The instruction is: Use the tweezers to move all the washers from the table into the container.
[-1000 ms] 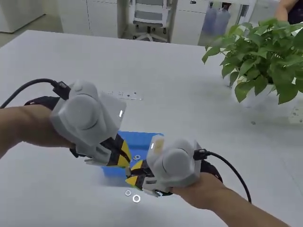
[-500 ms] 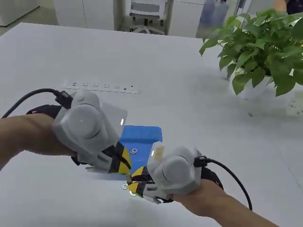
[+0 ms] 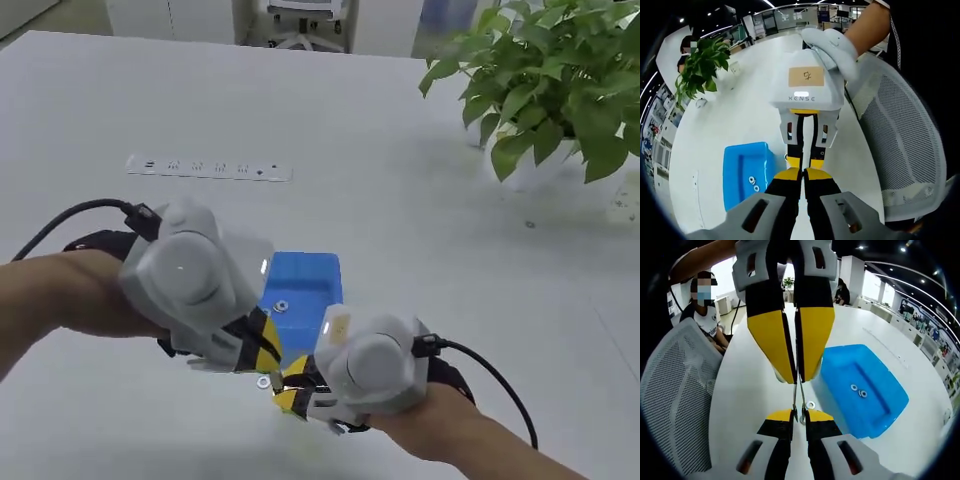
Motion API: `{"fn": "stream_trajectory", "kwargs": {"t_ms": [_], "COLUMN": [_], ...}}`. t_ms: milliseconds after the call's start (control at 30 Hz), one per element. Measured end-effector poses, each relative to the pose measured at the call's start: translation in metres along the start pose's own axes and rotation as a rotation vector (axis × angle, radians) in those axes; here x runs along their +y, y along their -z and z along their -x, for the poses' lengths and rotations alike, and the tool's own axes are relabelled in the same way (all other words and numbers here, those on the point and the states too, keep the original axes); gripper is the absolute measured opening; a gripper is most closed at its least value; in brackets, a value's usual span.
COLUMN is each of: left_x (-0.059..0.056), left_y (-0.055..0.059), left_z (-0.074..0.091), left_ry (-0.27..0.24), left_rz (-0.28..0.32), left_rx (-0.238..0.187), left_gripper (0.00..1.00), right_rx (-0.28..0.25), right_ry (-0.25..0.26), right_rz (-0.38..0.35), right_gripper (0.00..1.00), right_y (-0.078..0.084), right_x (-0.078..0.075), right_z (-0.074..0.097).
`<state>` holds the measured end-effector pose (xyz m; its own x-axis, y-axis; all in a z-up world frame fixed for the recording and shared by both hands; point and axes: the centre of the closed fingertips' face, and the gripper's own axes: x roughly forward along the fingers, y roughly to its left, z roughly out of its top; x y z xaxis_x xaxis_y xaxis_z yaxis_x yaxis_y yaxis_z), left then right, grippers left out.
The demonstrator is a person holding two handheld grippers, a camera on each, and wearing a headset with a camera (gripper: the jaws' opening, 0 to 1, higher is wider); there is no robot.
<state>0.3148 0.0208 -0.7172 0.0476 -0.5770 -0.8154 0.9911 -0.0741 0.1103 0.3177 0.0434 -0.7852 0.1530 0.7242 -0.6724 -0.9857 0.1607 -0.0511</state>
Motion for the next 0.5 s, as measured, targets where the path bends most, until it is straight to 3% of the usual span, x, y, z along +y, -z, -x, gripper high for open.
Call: {"fn": "stream_trajectory", "kwargs": {"t_ms": [500], "left_x": [0.0027], "left_y": [0.0027], "left_z": [-0.0043], "left_ry": [0.003], "left_rz": [0.010], "left_rx": [0.001], "left_gripper": [0.06], "right_rx": [-0.003], "right_ry": [-0.011], "right_rz": [-0.012], "right_gripper": [0.11], "right_y": [0.0026], "right_x": [-0.0026], "right_z": [-0.0053]}}
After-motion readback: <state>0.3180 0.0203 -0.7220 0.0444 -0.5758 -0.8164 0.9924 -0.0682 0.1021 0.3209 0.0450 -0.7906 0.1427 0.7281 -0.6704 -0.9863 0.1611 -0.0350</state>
